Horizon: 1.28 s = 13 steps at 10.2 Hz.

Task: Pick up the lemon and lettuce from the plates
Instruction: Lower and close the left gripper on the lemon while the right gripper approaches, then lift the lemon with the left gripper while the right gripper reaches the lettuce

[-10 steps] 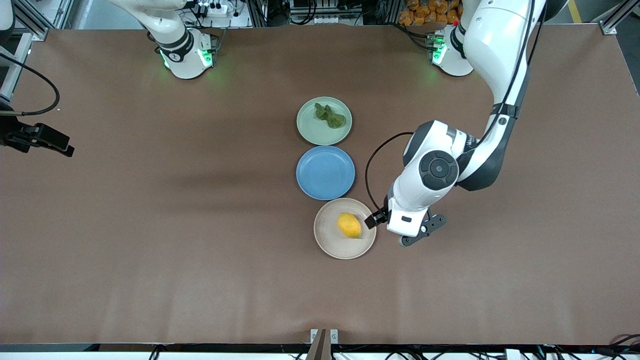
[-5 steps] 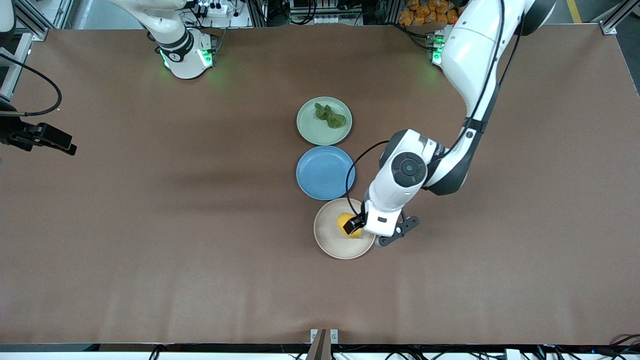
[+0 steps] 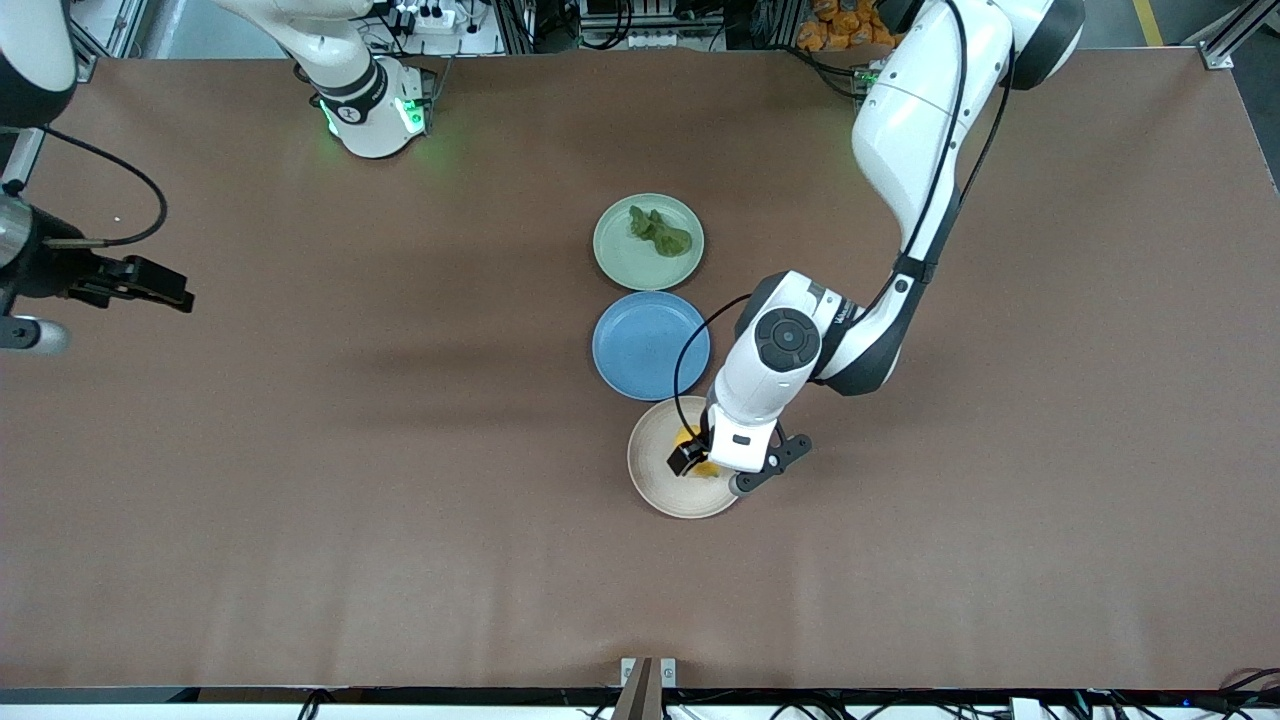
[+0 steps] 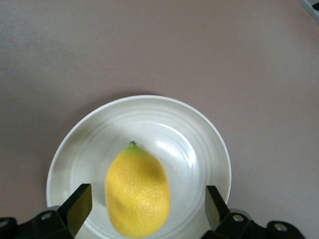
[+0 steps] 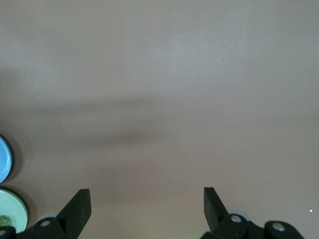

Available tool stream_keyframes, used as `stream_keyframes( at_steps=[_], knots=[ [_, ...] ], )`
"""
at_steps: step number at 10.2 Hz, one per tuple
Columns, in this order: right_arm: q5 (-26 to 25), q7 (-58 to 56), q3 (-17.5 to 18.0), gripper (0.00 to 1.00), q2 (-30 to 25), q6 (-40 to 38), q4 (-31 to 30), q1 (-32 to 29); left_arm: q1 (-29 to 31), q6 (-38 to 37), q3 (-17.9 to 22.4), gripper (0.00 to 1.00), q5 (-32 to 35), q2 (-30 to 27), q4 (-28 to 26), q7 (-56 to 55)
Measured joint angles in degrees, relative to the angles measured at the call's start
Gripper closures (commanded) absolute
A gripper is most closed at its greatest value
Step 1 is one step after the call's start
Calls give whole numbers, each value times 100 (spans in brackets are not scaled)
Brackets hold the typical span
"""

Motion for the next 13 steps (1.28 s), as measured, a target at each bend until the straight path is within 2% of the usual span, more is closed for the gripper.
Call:
stream_keyframes(
  at_steps=[3, 6, 9, 10, 11, 12, 13],
  knots=[
    [17, 10, 22, 0, 142, 43, -37, 518, -23, 372, 16, 0, 0, 150, 3, -278],
    [23, 94, 37, 0, 316, 225, -66, 991, -27, 410, 21, 0, 0, 246, 8, -380],
    [209, 103, 174, 0, 362, 380, -441, 1189, -30, 427, 23, 0, 0, 312, 9, -387],
    [233, 125, 351, 0, 348, 423, -574, 1202, -32, 428, 22, 8, 0, 315, 10, -387],
    [239, 305, 563, 0, 325, 538, -708, 1224, -35, 441, 22, 79, 0, 327, 10, -387],
    [243, 657, 807, 0, 298, 704, -843, 1264, -52, 480, 22, 100, 0, 343, 10, -387],
    [247, 1078, 1065, 0, 272, 904, -1016, 1308, -68, 504, 23, 100, 0, 360, 11, -388]
  ],
)
